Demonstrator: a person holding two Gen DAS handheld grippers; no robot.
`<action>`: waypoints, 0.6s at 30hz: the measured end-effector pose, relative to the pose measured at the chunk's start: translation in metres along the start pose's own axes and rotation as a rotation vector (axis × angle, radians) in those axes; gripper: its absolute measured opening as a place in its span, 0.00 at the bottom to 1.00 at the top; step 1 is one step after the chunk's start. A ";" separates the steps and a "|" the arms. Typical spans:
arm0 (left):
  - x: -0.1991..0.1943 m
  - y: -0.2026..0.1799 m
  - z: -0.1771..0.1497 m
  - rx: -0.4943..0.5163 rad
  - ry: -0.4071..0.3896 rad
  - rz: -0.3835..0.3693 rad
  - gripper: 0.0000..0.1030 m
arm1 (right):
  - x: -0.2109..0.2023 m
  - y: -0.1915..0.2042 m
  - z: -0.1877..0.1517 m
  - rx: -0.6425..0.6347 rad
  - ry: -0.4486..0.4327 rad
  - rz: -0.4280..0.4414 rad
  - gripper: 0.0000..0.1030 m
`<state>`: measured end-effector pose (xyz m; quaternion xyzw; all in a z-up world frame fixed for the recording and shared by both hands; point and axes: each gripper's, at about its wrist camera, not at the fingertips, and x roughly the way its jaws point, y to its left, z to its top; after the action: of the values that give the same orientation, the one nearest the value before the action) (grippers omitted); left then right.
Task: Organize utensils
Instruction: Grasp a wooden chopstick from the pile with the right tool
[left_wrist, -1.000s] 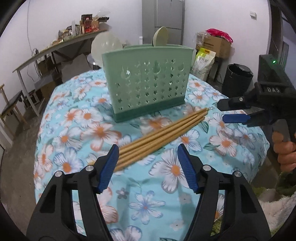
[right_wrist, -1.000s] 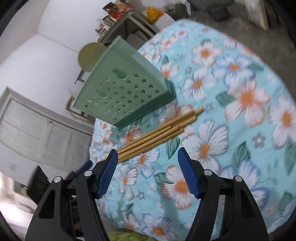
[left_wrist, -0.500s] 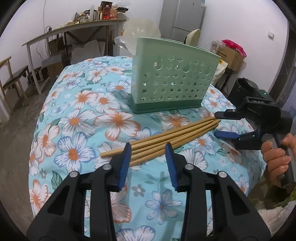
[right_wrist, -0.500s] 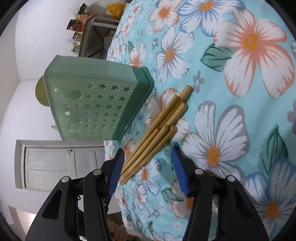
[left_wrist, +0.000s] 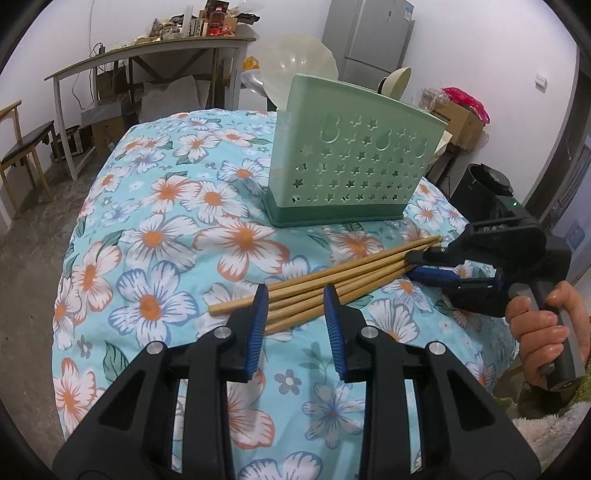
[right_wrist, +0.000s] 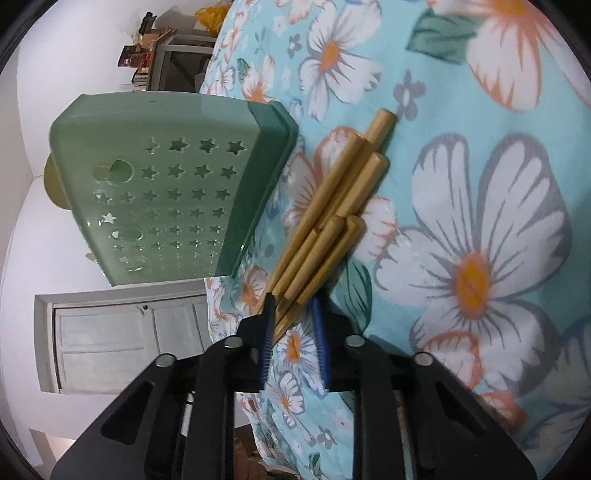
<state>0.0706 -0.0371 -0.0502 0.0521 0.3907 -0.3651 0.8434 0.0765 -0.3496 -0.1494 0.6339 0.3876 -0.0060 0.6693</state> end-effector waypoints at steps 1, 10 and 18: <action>0.000 0.000 0.000 0.000 0.000 0.001 0.28 | 0.000 -0.001 0.000 0.007 -0.001 0.008 0.16; -0.002 0.001 0.000 -0.004 -0.002 -0.001 0.28 | -0.014 -0.017 -0.005 0.069 0.030 0.049 0.09; -0.003 0.006 0.001 -0.013 -0.001 0.008 0.28 | -0.022 -0.017 -0.009 0.092 0.053 0.059 0.12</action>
<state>0.0742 -0.0317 -0.0485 0.0477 0.3923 -0.3592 0.8454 0.0482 -0.3559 -0.1514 0.6752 0.3855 0.0128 0.6287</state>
